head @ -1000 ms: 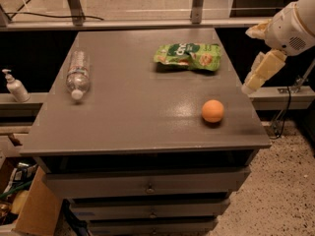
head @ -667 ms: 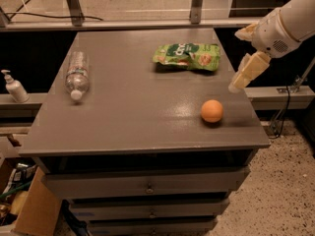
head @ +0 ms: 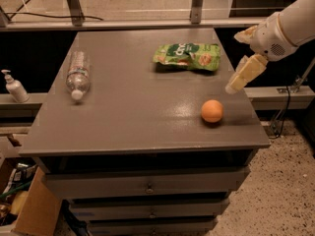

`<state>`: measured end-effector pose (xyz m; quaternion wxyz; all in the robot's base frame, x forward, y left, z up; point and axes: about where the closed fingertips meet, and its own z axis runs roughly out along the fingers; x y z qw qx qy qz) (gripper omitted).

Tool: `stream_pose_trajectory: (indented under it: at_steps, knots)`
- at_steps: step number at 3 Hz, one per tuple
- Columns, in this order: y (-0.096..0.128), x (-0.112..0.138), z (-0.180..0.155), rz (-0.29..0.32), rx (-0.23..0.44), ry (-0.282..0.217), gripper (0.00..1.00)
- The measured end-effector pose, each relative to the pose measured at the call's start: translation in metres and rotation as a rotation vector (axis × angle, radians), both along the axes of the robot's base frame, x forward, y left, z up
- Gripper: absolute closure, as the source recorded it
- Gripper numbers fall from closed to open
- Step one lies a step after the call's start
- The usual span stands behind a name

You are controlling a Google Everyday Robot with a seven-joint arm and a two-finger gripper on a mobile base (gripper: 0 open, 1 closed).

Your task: Move green rice chip bag near water bottle

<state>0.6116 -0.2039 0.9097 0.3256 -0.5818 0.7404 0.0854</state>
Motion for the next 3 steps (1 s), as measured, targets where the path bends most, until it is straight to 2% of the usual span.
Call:
stream_pose_trajectory:
  at_steps: [1,2,3]
  knots:
    - [0.011,0.014,-0.01,-0.037,0.053,-0.025,0.0]
    - [0.017,0.041,-0.017,-0.077,0.093,-0.07,0.0]
    - [0.014,0.071,-0.027,-0.121,0.124,-0.091,0.0]
